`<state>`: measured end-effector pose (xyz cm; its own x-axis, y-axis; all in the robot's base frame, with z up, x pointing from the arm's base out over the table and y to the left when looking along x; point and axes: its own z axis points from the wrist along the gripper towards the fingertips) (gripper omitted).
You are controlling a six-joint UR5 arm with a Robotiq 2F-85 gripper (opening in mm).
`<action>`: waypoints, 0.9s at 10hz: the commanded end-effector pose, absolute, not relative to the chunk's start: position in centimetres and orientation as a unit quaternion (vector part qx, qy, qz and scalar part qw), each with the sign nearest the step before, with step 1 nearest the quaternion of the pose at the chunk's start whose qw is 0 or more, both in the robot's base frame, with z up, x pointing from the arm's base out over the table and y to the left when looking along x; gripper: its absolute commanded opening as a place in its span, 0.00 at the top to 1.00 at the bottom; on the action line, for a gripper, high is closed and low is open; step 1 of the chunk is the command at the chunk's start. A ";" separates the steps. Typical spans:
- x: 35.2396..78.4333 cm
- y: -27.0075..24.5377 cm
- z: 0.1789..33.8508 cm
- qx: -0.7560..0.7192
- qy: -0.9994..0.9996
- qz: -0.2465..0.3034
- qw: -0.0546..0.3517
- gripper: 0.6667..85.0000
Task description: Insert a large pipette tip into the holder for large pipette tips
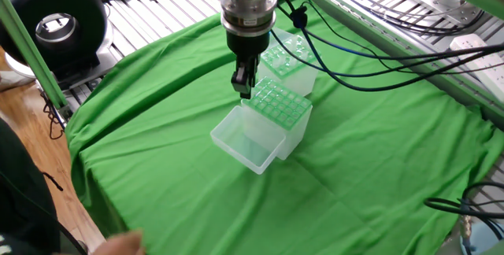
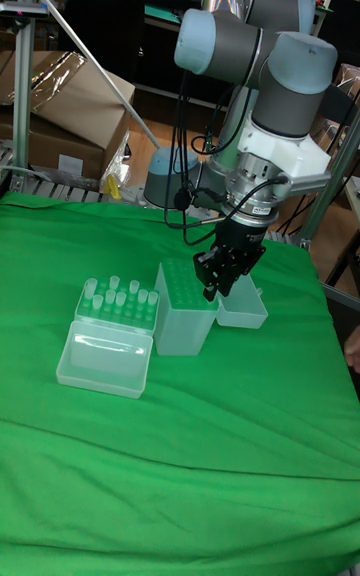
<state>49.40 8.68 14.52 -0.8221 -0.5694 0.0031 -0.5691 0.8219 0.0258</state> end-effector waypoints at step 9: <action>49.2 8.5 14.4 0.260 -0.965 -0.002 0.003 0.91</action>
